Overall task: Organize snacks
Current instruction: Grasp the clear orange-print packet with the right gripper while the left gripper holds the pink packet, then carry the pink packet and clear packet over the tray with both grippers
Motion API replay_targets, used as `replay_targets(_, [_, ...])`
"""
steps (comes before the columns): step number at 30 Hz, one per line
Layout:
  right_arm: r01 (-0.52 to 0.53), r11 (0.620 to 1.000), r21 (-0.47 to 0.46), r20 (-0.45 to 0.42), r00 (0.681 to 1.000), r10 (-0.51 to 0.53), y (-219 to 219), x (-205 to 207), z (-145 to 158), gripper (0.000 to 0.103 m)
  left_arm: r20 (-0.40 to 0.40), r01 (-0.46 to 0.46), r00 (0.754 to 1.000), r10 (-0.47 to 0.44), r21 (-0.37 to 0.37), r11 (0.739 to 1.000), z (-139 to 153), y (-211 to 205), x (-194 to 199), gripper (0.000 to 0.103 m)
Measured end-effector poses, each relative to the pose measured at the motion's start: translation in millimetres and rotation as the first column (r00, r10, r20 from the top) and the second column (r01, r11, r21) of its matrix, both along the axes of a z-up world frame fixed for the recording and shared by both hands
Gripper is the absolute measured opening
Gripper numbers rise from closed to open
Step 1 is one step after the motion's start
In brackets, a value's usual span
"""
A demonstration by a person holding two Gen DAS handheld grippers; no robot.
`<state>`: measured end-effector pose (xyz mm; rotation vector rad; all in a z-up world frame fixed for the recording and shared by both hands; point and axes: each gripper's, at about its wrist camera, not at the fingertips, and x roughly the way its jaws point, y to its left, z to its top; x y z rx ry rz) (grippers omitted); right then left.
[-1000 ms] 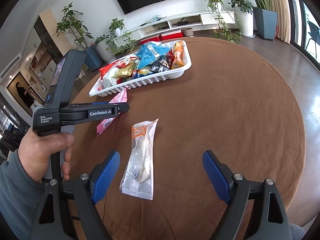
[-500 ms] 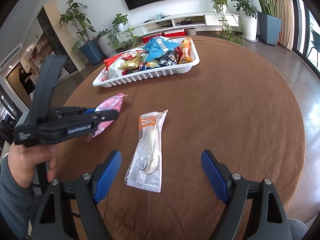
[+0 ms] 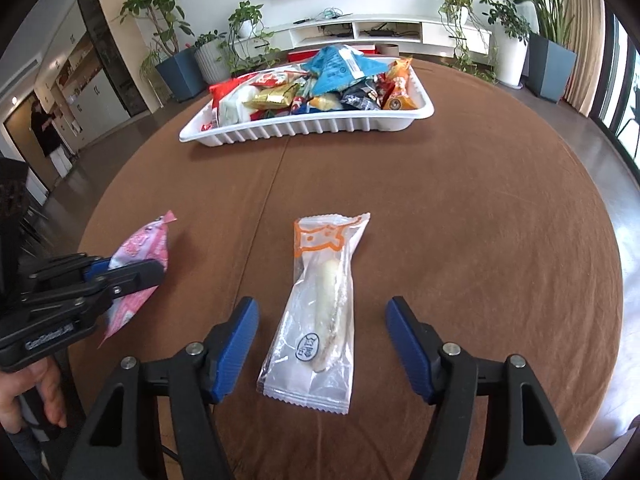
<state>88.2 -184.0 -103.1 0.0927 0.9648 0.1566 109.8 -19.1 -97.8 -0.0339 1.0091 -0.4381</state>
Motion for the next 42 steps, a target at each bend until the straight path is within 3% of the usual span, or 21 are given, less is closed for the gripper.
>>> replay_targets(9, [-0.040, 0.989, -0.144, -0.017, 0.999, 0.038, 29.0, 1.2, -2.7, 0.059, 0.029, -0.012, 0.999, 0.013, -0.035, 0.999, 9.0, -1.0, -7.0, 0.017])
replay_targets(17, [-0.075, 0.986, -0.151, -0.044, 0.997, 0.069, 36.7, 8.5, 1.2, 0.028, 0.036, -0.022, 0.999, 0.024, -0.042, 0.999, 10.6, 0.6, -9.3, 0.017])
replay_targets(20, [-0.087, 0.987, -0.138, -0.054, 0.995, 0.080, 34.6, 10.9, 2.0, 0.024, 0.035, -0.026, 0.999, 0.028, -0.043, 0.999, 10.7, 2.0, -10.5, 0.017])
replay_targets(32, [-0.040, 0.999, 0.027, 0.004, 0.999, 0.040, 6.5, -0.5, 24.5, 0.021, 0.049, -0.026, 0.998, 0.030, -0.068, 0.997, 17.1, 4.2, -10.6, 0.017])
replay_targets(42, [0.058, 0.990, 0.127, 0.040, 0.997, -0.063, -46.6, 13.9, 50.2, 0.021, 0.107, -0.039, 0.993, 0.050, -0.105, 0.994, 53.0, 12.2, 12.1, 0.017])
